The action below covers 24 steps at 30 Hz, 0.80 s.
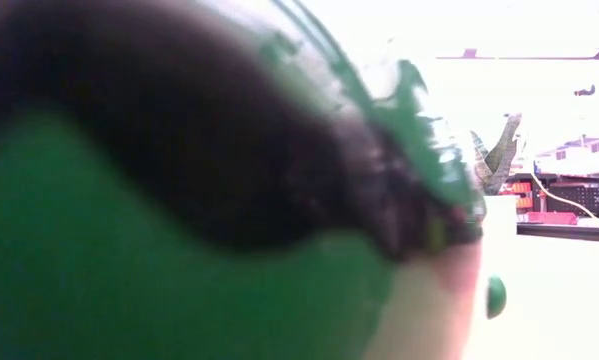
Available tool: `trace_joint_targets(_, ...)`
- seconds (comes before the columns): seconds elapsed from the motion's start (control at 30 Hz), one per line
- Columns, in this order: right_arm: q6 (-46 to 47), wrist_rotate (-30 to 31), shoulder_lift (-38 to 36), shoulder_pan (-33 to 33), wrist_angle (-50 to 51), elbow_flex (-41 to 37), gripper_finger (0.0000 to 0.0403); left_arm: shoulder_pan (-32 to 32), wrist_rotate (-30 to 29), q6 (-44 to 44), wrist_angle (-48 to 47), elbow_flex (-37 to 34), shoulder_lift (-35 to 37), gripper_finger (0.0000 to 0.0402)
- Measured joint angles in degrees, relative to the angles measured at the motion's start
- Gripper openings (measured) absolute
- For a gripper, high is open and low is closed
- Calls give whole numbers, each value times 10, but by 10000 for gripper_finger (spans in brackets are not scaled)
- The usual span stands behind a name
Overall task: Pick and placing Produce into tupperware
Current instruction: Put the green melon into the transparent bin
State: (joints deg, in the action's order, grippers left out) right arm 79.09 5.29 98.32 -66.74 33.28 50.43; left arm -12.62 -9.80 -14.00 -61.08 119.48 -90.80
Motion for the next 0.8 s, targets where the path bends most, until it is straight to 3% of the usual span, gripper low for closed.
trace_joint_targets(0.27,5,8,-37,12,27,-3,199,0,0,0,0,0,0,18)
trace_joint_targets(0.57,-11,14,-134,70,97,-3,189,0,0,1,-5,0,0,17)
trace_joint_targets(0.8,-71,70,-224,141,121,-2,189,0,0,3,-6,0,0,8)
